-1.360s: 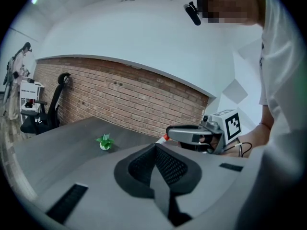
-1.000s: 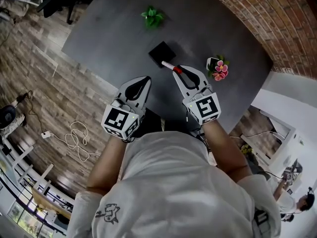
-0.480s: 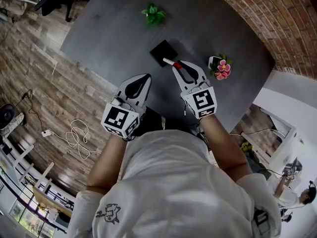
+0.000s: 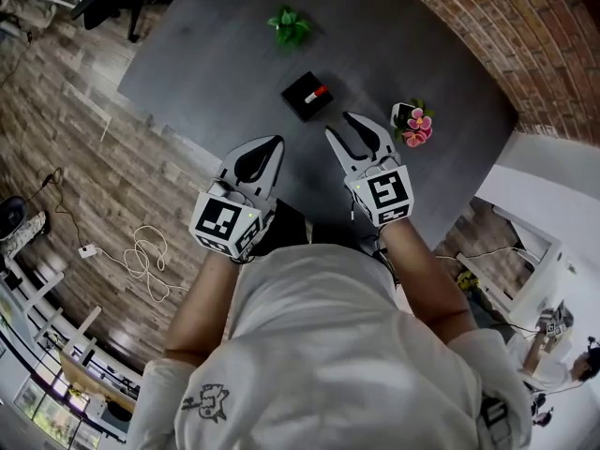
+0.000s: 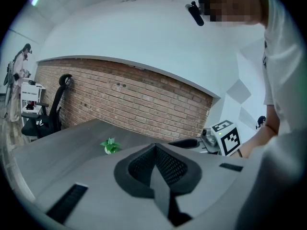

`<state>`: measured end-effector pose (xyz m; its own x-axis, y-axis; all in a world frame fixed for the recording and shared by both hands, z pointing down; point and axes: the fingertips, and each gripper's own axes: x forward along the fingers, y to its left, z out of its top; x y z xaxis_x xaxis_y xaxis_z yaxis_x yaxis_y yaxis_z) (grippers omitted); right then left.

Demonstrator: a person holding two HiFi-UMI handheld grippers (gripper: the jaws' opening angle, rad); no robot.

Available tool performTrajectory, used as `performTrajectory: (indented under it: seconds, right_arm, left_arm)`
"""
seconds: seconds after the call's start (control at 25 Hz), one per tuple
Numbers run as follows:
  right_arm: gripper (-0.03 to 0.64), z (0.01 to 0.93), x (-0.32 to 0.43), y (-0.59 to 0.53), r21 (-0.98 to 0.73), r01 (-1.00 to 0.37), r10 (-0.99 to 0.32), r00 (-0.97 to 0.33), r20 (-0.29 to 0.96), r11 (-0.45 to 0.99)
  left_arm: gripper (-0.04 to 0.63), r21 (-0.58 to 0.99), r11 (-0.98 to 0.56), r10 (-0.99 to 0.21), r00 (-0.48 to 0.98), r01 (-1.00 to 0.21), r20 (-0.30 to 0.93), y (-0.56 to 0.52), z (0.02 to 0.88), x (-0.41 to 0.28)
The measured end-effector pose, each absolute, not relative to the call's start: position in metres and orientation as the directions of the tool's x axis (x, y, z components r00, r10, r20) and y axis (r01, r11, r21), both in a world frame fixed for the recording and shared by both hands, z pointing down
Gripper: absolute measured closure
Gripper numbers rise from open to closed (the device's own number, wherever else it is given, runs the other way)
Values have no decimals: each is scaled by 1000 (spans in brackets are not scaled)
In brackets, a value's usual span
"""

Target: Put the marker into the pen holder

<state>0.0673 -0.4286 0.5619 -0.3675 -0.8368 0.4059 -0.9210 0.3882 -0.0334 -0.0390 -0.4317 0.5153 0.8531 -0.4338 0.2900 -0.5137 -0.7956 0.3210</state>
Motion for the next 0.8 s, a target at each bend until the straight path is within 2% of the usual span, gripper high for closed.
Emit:
performTrajectory:
  seconds: [0.36,0.8]
  right_arm:
    - [465,525,61,-390,-36,-902,-845,-417,335,431]
    - [541,459,72,-317,-8,-881,-857,-463,224,474]
  left_arm:
    - [584,266,-800,-474,838,-538,268,-390,490,-36]
    - [584,183,-797,-542,814,-576,209,-329,441,-35]
